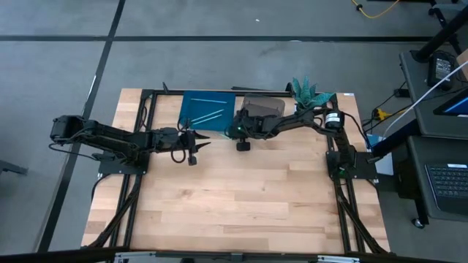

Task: Sort pens & pencils
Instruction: Put the light green pencil into the blue bin

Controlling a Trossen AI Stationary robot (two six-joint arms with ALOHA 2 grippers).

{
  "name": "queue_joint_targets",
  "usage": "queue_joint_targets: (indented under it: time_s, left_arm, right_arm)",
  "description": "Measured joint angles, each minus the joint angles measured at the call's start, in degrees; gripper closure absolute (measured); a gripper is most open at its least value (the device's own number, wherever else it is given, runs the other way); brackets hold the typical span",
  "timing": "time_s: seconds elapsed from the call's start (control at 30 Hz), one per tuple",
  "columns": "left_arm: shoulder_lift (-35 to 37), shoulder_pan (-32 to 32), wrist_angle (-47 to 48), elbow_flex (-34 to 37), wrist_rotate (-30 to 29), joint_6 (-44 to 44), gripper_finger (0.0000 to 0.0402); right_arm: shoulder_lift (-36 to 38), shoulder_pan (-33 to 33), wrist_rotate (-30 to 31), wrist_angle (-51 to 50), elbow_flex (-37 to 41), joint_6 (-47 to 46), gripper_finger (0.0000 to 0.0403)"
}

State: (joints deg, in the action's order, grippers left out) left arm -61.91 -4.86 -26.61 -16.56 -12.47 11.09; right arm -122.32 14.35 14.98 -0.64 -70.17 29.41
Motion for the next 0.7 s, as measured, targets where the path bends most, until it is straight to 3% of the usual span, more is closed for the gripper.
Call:
queue_joint_targets:
  time_s: [0.17, 0.47, 0.7]
  left_arm:
    - [0.0, 0.0, 0.02, 0.0, 0.0, 0.02, 0.0319]
    - [0.0, 0.0, 0.0, 0.0, -0.01, 0.04, 0.0319]
    - [0.0, 0.0, 0.0, 0.0, -0.02, 0.0, 0.0319]
  right_arm:
    - [0.43, -0.49, -0.45, -0.2, 0.04, -0.31, 0.0366]
    - [2.41, -1.89, -9.09, -4.05, -0.66, -4.75, 0.0366]
    - [2.45, -5.31, -10.16, -4.85, -1.03, -6.86, 0.0366]
